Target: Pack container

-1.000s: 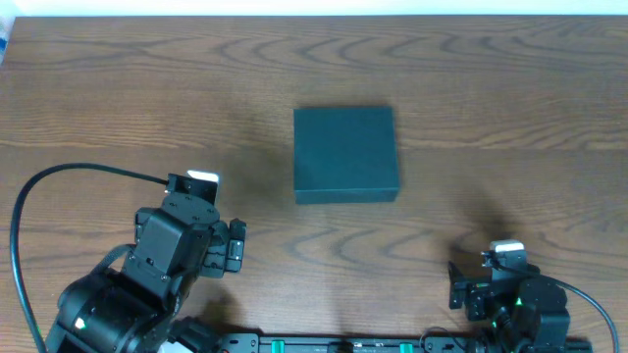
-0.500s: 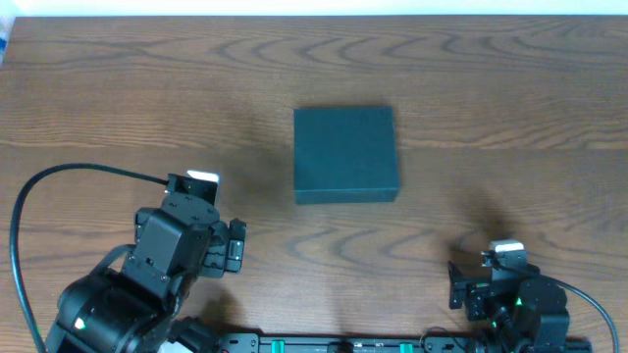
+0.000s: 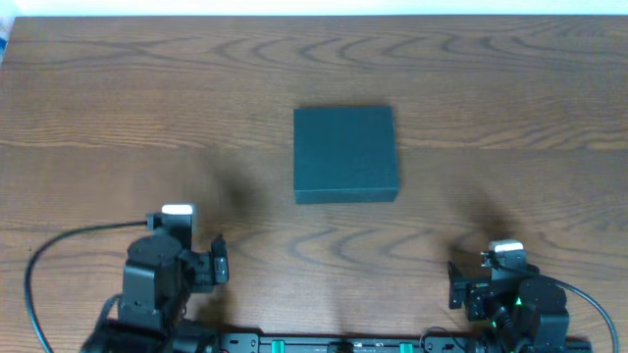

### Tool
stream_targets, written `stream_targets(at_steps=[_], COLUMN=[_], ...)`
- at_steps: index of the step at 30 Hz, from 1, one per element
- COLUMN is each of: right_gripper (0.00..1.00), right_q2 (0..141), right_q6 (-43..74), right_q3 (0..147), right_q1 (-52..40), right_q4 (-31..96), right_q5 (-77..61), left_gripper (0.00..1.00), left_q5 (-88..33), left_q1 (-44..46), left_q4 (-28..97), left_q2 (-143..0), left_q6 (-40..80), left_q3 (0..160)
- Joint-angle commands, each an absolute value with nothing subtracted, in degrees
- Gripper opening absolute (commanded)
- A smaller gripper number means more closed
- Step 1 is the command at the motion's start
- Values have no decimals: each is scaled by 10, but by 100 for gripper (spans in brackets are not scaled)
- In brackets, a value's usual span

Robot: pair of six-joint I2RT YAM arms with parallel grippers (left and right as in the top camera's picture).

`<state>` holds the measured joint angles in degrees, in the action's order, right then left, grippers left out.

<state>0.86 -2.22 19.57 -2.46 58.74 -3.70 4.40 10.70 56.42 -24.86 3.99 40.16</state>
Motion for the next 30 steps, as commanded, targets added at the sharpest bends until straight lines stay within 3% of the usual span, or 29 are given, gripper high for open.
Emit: stream_targets(at_steps=[1,14,30], right_gripper=[99,99,99], right_q2=[3,3,3], right_q6=[-31,-31,-31], right_q3=[191,191,191], right_q1=[-20,-20,-20], right_q4=[589,589,589], right_q5=[-41,-41,-41], left_gripper=[95,96,96], left_q5=[5,-12,-9], left_q1=[73,63,63], left_q4=[560,502,554], left_q2=[-197,-57,-2], left_q6=[16,14,17], left_q3=[359,218,187])
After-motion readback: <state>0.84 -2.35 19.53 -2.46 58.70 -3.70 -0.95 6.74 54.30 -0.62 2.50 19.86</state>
